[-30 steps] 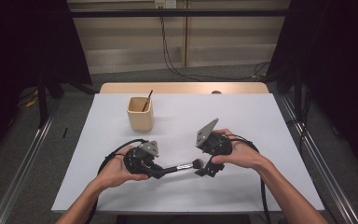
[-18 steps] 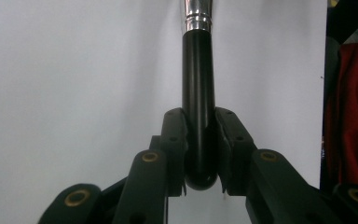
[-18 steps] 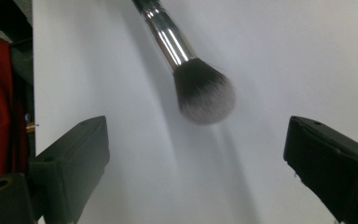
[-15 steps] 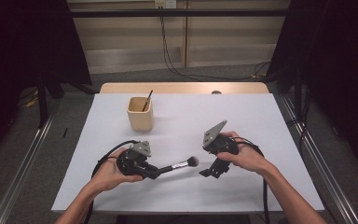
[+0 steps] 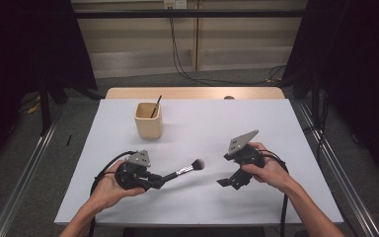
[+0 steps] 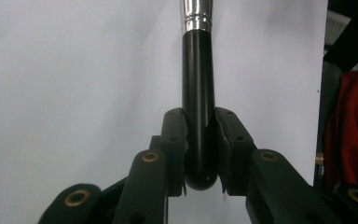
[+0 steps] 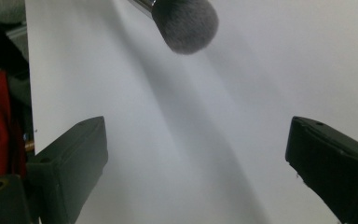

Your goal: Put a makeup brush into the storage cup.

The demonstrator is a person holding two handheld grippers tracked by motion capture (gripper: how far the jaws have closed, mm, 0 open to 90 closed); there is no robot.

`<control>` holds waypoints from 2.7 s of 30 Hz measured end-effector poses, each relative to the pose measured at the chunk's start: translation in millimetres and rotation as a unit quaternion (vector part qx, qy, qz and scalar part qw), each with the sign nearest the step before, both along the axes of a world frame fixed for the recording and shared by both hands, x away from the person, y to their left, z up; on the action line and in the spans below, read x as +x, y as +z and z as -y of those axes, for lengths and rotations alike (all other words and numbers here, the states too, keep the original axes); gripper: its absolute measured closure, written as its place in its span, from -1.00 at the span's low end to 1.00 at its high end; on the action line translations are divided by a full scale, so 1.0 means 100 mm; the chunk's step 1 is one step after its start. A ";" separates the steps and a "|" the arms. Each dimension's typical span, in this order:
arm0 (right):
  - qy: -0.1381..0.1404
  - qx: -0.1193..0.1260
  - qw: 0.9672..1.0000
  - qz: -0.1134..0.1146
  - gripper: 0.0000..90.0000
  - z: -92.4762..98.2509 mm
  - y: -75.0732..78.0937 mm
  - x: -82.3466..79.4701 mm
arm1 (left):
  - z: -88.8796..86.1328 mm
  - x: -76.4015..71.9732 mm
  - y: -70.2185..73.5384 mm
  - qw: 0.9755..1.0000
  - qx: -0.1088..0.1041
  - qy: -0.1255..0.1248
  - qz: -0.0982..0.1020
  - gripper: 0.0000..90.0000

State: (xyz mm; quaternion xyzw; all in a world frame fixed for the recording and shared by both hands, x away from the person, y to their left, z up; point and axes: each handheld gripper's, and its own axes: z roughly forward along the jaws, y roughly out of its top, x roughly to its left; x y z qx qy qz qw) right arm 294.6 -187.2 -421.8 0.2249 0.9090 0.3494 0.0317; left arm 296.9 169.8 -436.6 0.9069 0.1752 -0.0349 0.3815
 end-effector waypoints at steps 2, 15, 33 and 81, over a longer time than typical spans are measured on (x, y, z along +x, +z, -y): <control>-0.010 0.015 1.000 0.003 -0.87 0.03 -0.02 -0.02 | -0.02 0.00 0.00 1.000 -0.008 0.005 0.003 0.66; -0.034 0.084 0.996 0.007 -0.93 0.05 -0.07 -0.11 | -0.07 -0.02 -0.03 0.998 -0.044 0.027 0.028 0.66; -0.046 0.149 0.987 0.028 -0.97 0.04 -0.17 -0.19 | -0.07 -0.09 0.04 0.992 -0.103 0.048 0.055 0.66; -0.025 0.320 0.943 0.087 -0.57 -0.24 0.02 -0.03 | 0.29 0.01 0.15 0.970 -0.216 0.047 0.100 0.66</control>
